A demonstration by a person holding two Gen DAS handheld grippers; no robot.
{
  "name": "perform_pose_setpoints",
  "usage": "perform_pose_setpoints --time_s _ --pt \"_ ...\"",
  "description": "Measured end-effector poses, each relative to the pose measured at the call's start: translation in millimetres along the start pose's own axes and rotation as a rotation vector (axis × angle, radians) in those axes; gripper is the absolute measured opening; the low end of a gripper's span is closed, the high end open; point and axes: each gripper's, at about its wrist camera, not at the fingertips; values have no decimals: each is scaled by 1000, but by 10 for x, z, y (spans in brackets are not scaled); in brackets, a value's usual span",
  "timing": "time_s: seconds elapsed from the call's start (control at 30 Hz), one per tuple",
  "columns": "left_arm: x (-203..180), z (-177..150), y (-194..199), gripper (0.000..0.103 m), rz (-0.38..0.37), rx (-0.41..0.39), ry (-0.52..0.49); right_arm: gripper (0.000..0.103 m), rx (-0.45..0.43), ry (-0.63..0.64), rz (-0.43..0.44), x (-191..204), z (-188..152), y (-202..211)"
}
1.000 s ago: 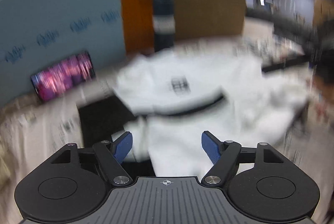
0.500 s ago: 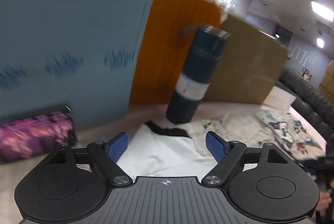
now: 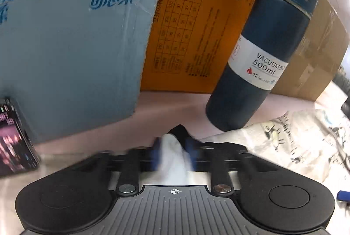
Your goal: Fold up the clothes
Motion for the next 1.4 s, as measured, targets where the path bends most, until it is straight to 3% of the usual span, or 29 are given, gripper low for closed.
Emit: perform_pose_setpoints --time_s 0.1,0.23,0.43,0.67,0.83,1.1,1.2,1.33,1.4 --pt "-66 -35 177 1 -16 -67 -12 78 -5 -27 6 -56 19 0" --pt "-155 -83 413 0 -38 -156 -28 78 -6 -30 10 -64 23 3" --pt "-444 -189 1294 0 -132 -342 -91 78 2 -39 25 -89 24 22" --pt "-380 -503 2178 0 -227 -437 -58 78 0 -85 17 -111 -51 191" --pt "-294 -830 2490 0 -237 -416 -49 78 -41 -73 11 -129 -151 456" --pt "-92 -1337 2595 0 -205 -272 -31 78 -98 -82 -20 -294 -241 844" --pt "-104 -1447 2614 0 -188 -233 -80 77 -106 -69 -48 -323 -242 905" --pt "-144 -1569 2631 2 -125 -176 -193 72 -100 6 -94 -260 -282 918" --pt "-160 -1577 2670 11 -136 -157 -229 57 -101 54 -146 -220 -312 917"
Point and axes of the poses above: each gripper's, at about its wrist camera, not at the fingertips, and y roughly against the way its jaws point, x to its left, z to its top, and after that the axes turned 6 degrees about -x, right-handed
